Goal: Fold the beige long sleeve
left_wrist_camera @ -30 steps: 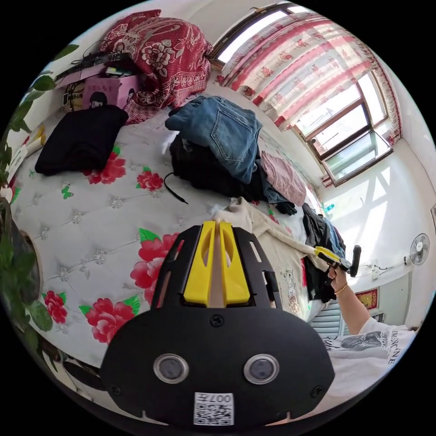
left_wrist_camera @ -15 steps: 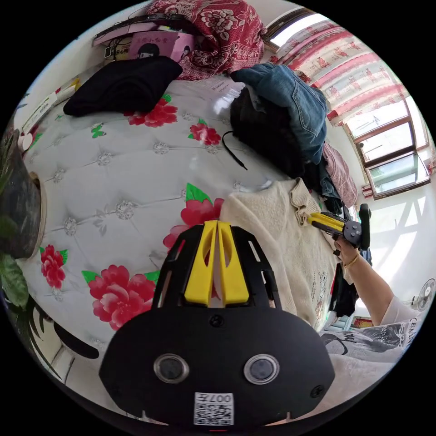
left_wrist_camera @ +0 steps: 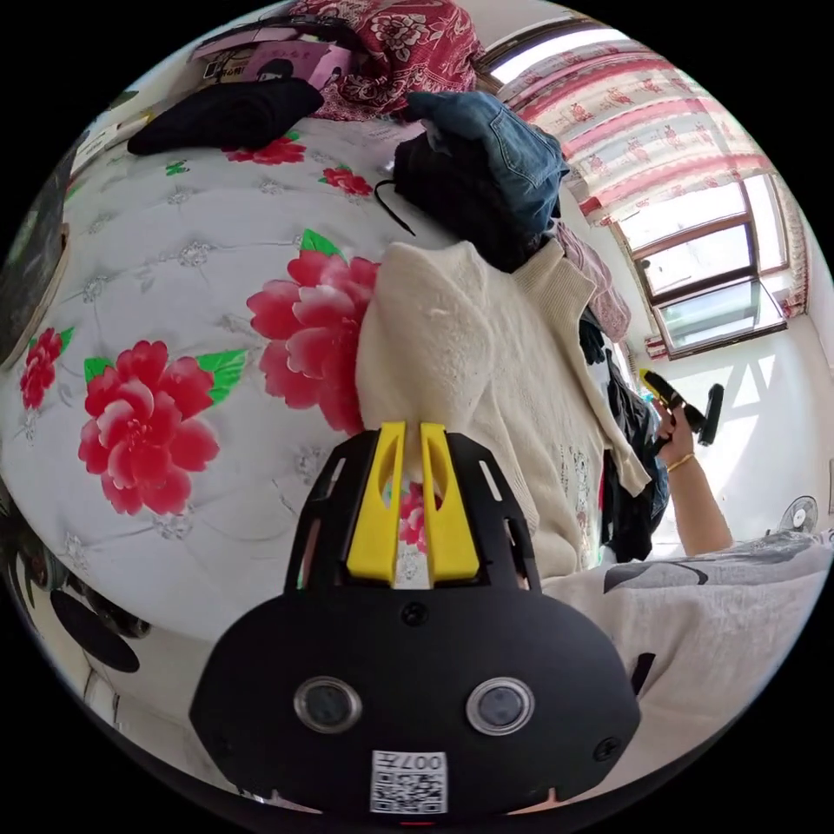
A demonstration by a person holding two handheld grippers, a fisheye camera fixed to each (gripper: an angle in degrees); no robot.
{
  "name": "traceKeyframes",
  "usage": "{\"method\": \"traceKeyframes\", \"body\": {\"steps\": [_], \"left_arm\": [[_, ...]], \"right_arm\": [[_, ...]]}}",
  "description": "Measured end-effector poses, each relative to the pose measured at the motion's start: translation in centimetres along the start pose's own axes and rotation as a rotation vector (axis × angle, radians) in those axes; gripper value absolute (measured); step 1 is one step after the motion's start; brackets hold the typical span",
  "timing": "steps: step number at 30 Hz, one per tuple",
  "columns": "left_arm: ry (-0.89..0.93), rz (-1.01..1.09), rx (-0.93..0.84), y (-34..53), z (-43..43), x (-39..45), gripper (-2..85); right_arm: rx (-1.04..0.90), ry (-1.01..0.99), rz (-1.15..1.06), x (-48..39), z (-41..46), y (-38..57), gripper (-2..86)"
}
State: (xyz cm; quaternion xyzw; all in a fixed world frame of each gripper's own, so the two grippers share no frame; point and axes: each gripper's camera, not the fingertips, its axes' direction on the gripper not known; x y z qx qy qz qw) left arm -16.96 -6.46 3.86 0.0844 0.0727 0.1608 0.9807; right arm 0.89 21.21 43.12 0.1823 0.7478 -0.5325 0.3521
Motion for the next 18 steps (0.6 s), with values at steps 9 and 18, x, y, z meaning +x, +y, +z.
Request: {"method": "traceKeyframes", "body": {"steps": [9,18], "left_arm": [[-0.015,0.008,-0.071,7.3,-2.9,-0.1,7.9],[0.134,0.102,-0.318,12.1,3.3,3.9,11.9]], "right_arm": [[-0.298,0.004,0.269,7.2,-4.6,27.7,7.7],[-0.345,-0.083,0.332,9.8,-6.0,37.3,9.0]]}}
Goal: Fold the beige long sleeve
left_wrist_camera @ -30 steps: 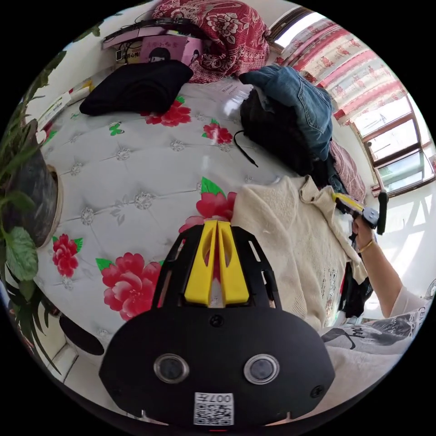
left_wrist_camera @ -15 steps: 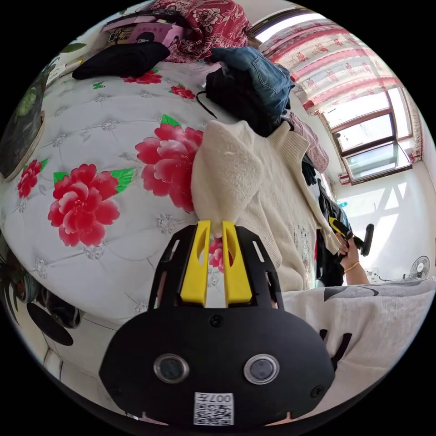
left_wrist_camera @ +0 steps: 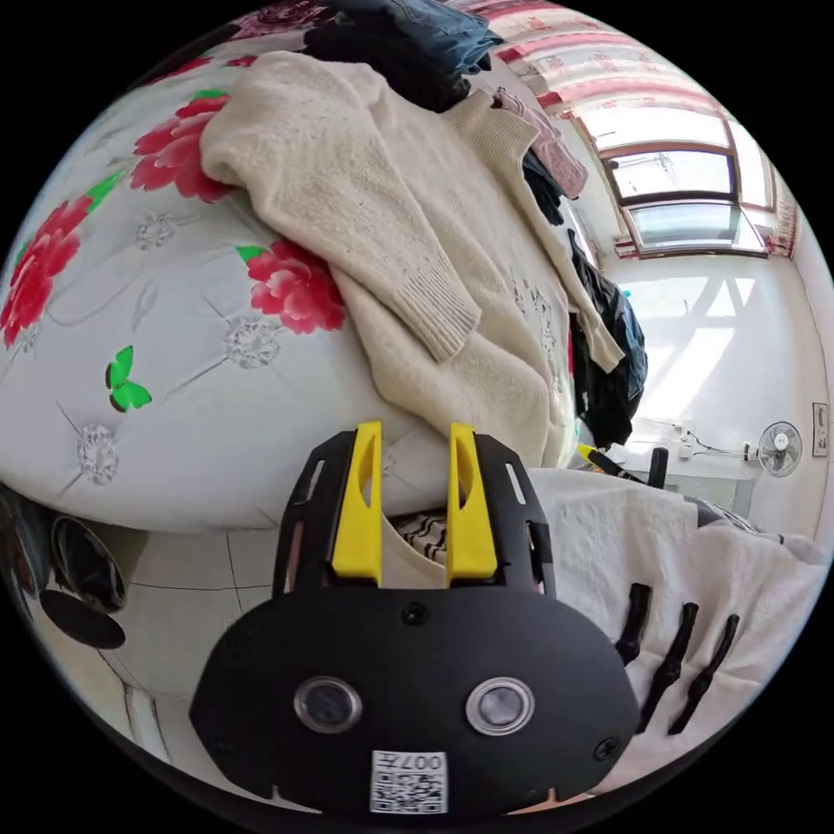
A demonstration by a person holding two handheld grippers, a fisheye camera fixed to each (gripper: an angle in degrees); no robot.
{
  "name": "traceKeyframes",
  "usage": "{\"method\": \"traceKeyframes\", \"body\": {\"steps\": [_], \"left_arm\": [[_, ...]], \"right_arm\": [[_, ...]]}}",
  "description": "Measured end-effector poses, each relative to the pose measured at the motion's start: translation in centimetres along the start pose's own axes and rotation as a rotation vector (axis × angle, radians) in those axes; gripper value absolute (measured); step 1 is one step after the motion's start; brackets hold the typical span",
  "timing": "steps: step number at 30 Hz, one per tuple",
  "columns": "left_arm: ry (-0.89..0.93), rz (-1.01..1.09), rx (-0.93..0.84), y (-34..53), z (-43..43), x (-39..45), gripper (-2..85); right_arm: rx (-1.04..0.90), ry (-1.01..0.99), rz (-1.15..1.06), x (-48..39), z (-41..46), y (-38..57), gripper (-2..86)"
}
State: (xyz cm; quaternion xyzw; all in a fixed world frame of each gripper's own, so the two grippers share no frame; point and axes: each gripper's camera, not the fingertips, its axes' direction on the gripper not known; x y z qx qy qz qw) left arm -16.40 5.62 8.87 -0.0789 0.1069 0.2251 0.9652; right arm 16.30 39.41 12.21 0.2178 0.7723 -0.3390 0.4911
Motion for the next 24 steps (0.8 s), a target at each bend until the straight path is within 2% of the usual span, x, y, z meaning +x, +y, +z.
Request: {"method": "traceKeyframes", "body": {"steps": [3,6,10,12,15,18,21,23,24], "left_arm": [[0.0,0.055,-0.004,-1.3,0.9,1.5,10.6],[-0.077,0.049,-0.018,-2.0,1.3,2.1,4.6],[0.165,-0.028,0.022,-1.9,0.2,0.6,1.6],[0.201,-0.033,0.064,-1.2,-2.4,0.4,0.7],[0.106,0.084,0.115,1.1,-9.4,1.3,-0.2],[-0.032,0.159,0.084,3.6,-13.5,1.7,-0.5],[-0.027,0.088,0.045,5.1,-11.4,-0.7,-0.3],[-0.073,-0.014,-0.008,6.9,-7.7,-2.6,0.2],[-0.1,-0.033,0.001,7.5,-7.2,-2.7,0.4]], "right_arm": [[-0.041,0.0,-0.076,-1.3,1.9,-0.2,8.5],[-0.103,0.022,-0.114,-2.8,3.8,-1.0,6.7],[-0.141,0.109,-0.223,-5.0,4.2,-1.8,2.3],[-0.114,0.108,-0.262,-5.4,3.2,-1.8,1.4],[0.006,0.049,-0.29,-5.6,-1.2,-1.4,0.6],[0.092,-0.029,-0.37,-6.3,-4.7,-0.6,0.4],[-0.014,0.008,-0.388,-6.9,-2.2,-0.8,0.9],[-0.201,0.061,-0.29,-6.8,2.3,-0.8,1.6],[-0.227,0.103,-0.276,-7.0,3.1,-0.6,1.8]]}}
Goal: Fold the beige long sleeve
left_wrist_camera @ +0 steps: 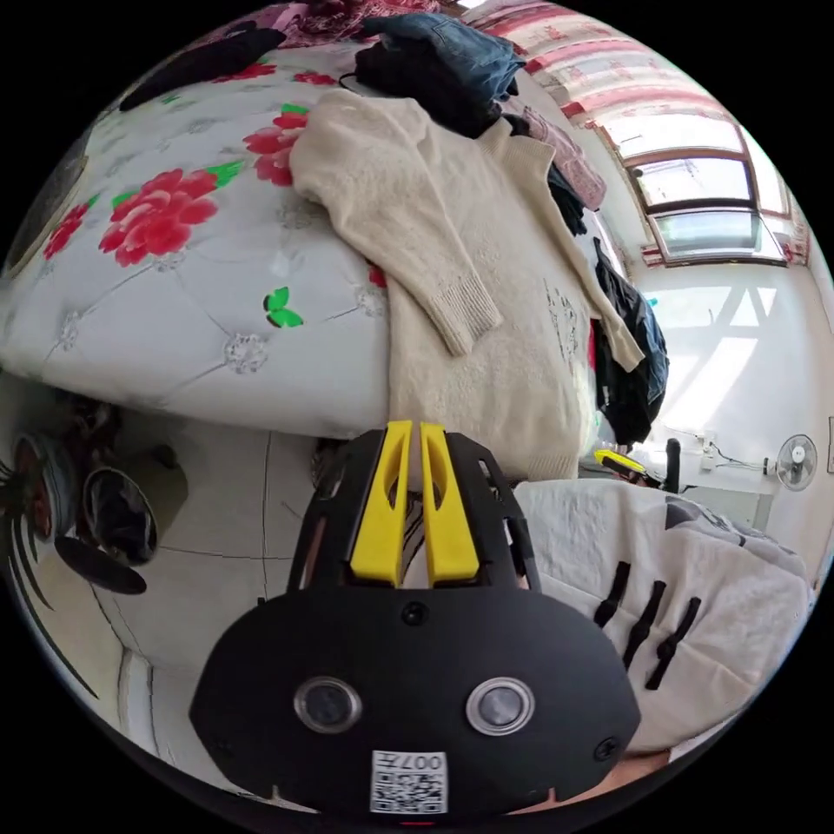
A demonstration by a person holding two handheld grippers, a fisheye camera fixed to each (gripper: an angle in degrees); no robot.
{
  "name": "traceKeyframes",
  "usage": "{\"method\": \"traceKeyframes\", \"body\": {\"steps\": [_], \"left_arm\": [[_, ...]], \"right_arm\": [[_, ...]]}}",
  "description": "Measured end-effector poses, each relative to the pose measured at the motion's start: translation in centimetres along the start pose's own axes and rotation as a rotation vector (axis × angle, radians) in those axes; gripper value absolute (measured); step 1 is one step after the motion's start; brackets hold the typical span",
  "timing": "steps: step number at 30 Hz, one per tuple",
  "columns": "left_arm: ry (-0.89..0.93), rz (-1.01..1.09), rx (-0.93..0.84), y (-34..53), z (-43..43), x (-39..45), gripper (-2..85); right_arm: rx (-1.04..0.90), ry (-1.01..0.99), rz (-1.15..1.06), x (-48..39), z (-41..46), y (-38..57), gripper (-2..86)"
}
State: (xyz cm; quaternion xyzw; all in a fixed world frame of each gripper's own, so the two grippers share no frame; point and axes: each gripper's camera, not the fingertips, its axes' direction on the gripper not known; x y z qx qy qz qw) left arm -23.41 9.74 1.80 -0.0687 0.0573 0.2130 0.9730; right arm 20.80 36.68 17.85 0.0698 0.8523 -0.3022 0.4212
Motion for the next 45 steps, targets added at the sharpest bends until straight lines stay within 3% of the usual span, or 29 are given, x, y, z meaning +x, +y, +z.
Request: {"method": "traceKeyframes", "body": {"steps": [5,8,13,17,19,22,24,29,32,34,39,45], "left_arm": [[-0.109,0.042,0.295,5.5,-1.7,1.4,5.4],[-0.222,0.169,0.321,3.6,-2.1,3.4,8.7],[-0.203,0.385,0.279,-2.6,1.8,8.1,11.3],[-0.322,0.386,0.066,-6.6,8.9,8.8,8.6],[-0.391,0.417,0.106,-6.4,9.1,8.8,5.7],[-0.297,0.378,0.085,-7.2,7.4,7.0,1.2],[-0.198,0.334,0.166,-7.5,4.0,5.2,0.2],[-0.114,0.234,0.685,-8.5,-15.5,0.5,-0.6],[-0.102,0.119,0.936,-7.7,-25.2,-2.6,-0.6],[-0.125,0.026,1.015,-7.4,-28.8,-4.3,-0.7],[0.021,0.104,1.069,-8.8,-30.4,-3.1,-0.6],[0.17,0.549,0.769,-11.7,-19.8,13.1,0.9]], "right_arm": [[0.07,0.261,-0.051,-5.4,0.2,0.4,2.8],[0.123,0.195,-0.122,-8.1,0.2,-1.8,3.0],[0.092,0.156,-0.225,-13.4,3.6,-6.6,3.2],[0.1,0.272,-0.24,-16.8,6.4,-7.9,3.3],[0.132,0.293,-0.252,-17.0,6.7,-7.2,3.3],[0.178,0.209,-0.172,-15.7,6.8,-6.6,3.1],[0.187,0.175,-0.119,-15.1,6.9,-6.5,3.0],[0.17,0.228,-0.113,-15.2,7.7,-6.1,2.7],[0.157,0.205,-0.064,-14.3,7.7,-6.0,2.4],[0.172,0.176,-0.028,-13.7,7.4,-5.5,2.2],[0.289,0.084,0.08,-11.4,5.9,-2.8,1.2],[0.43,-0.054,0.231,-6.8,3.9,-0.9,-0.1]]}}
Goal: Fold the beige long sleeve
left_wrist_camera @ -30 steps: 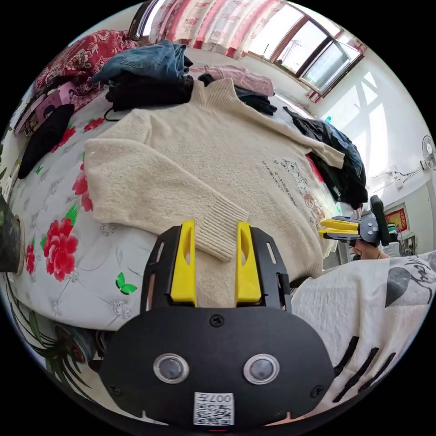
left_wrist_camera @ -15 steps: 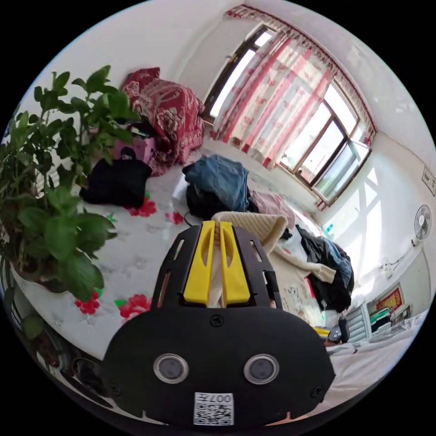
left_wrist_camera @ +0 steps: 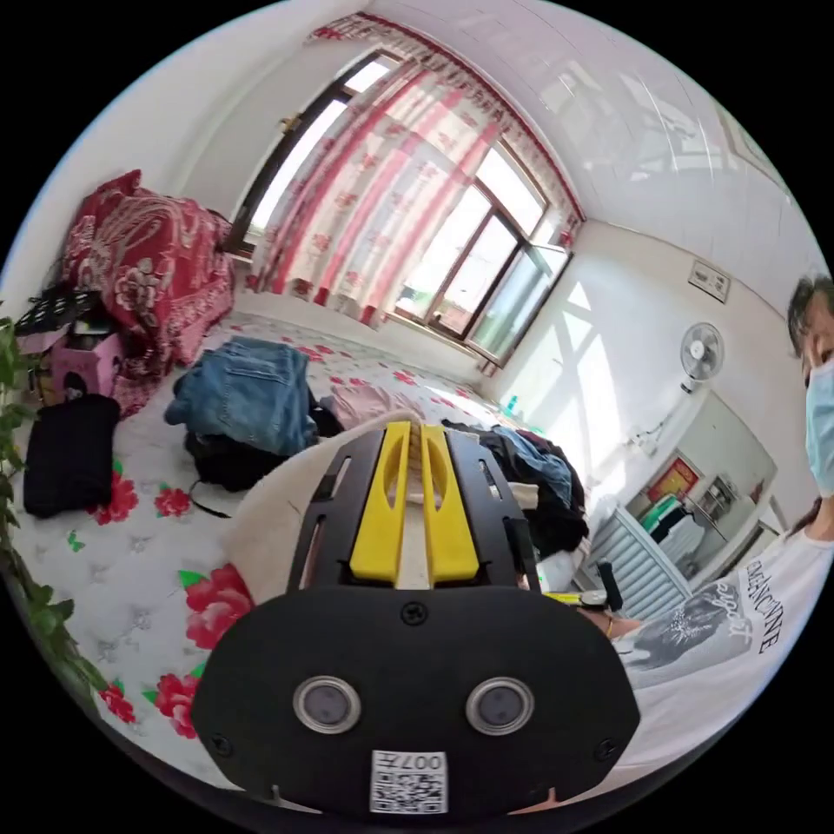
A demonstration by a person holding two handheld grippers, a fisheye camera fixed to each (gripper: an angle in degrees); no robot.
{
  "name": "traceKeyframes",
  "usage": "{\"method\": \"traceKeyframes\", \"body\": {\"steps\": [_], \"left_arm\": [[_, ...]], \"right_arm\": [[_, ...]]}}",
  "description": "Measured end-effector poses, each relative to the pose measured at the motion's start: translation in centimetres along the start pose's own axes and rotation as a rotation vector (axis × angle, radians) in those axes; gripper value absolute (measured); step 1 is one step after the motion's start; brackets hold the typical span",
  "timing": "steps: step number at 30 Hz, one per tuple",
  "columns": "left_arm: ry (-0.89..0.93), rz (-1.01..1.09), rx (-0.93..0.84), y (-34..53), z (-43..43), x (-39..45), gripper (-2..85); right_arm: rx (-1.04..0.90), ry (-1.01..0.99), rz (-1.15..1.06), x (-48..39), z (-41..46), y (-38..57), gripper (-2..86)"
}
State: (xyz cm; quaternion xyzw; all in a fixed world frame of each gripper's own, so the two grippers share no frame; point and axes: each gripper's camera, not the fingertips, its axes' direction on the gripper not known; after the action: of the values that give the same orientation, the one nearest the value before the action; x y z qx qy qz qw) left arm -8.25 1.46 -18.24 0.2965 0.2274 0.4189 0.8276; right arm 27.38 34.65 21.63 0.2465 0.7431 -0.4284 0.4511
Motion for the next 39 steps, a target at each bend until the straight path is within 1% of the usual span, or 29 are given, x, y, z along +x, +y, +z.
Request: {"method": "traceKeyframes", "body": {"steps": [2,3,4,5,7,9,11,15,16,21,22,23,24,25,27,29,31,33,34,35,36,38,39], "left_arm": [[0.196,0.095,-0.141,3.2,8.0,6.8,4.1],[0.233,0.111,-0.18,4.3,10.0,8.2,5.0],[0.262,0.114,-0.266,6.8,13.8,10.4,6.5],[0.247,0.085,-0.358,9.5,17.1,11.6,7.5],[0.172,0.072,-0.474,13.1,20.4,12.4,8.1],[0.095,0.075,-0.56,16.0,21.8,12.1,8.4],[-0.01,0.06,-0.658,18.4,22.3,10.1,8.4],[-0.18,-0.037,-0.729,19.9,21.6,5.6,8.2],[-0.218,-0.092,-0.745,20.1,21.5,4.2,8.2],[-0.313,-0.222,-0.741,20.8,22.7,1.8,7.8],[-0.329,-0.24,-0.752,21.2,23.5,1.8,7.6],[-0.344,-0.256,-0.776,21.7,24.5,1.9,7.4],[-0.354,-0.264,-0.791,22.0,25.0,2.0,7.2],[-0.375,-0.276,-0.82,22.5,26.0,2.2,6.9],[-0.413,-0.28,-0.844,23.2,27.0,2.5,6.2],[-0.471,-0.264,-0.904,24.6,28.5,2.4,5.3],[-0.464,-0.202,-0.864,24.7,28.8,2.7,5.1],[-0.457,-0.22,-0.862,24.5,29.2,2.5,5.0],[-0.459,-0.239,-0.873,24.2,29.7,2.4,5.0],[-0.47,-0.24,-0.887,23.9,30.2,2.4,5.0],[-0.477,-0.235,-0.895,23.8,30.5,2.5,5.0],[-0.516,-0.21,-0.917,23.5,31.6,3.1,4.9],[-0.528,-0.206,-0.918,23.4,31.8,3.3,4.9]], "right_arm": [[0.054,-0.014,0.04,1.8,-0.7,-0.6,-0.1],[0.068,-0.022,0.05,2.2,-0.9,-0.7,0.0],[0.094,-0.043,0.071,3.1,-1.0,-0.9,0.2],[0.108,-0.06,0.094,4.0,-1.0,-1.1,0.4],[0.105,-0.085,0.111,5.2,-0.8,-1.5,0.8],[0.101,-0.098,0.111,6.2,-0.6,-1.8,1.3],[0.093,-0.111,0.072,6.9,-0.2,-2.4,1.9],[0.042,-0.109,-0.019,7.1,1.8,-4.3,2.5],[0.022,-0.116,-0.057,6.9,2.6,-5.2,2.6],[-0.104,-0.101,-0.215,5.0,7.6,-8.8,1.7],[-0.188,-0.084,-0.239,4.6,9.5,-9.3,1.3],[-0.285,-0.025,-0.261,4.5,11.3,-9.6,1.2],[-0.243,-0.021,-0.292,4.5,11.0,-9.7,1.4],[-0.25,0.007,-0.3,4.9,10.7,-10.1,1.6],[-0.24,-0.025,-0.285,6.0,9.6,-10.4,1.7],[-0.122,-0.11,-0.289,8.1,6.7,-9.9,1.4],[-0.063,-0.185,-0.297,10.0,4.9,-9.6,0.9],[-0.017,-0.113,-0.241,12.8,3.6,-10.1,1.0],[0.029,-0.027,-0.174,15.5,2.7,-10.7,1.2],[0.079,0.05,-0.086,18.6,1.7,-11.6,1.2],[0.1,0.086,-0.034,20.4,1.2,-12.1,1.8],[0.197,0.239,0.193,27.5,-1.4,-13.9,4.1],[0.223,0.281,0.242,29.1,-2.1,-14.3,4.6]]}}
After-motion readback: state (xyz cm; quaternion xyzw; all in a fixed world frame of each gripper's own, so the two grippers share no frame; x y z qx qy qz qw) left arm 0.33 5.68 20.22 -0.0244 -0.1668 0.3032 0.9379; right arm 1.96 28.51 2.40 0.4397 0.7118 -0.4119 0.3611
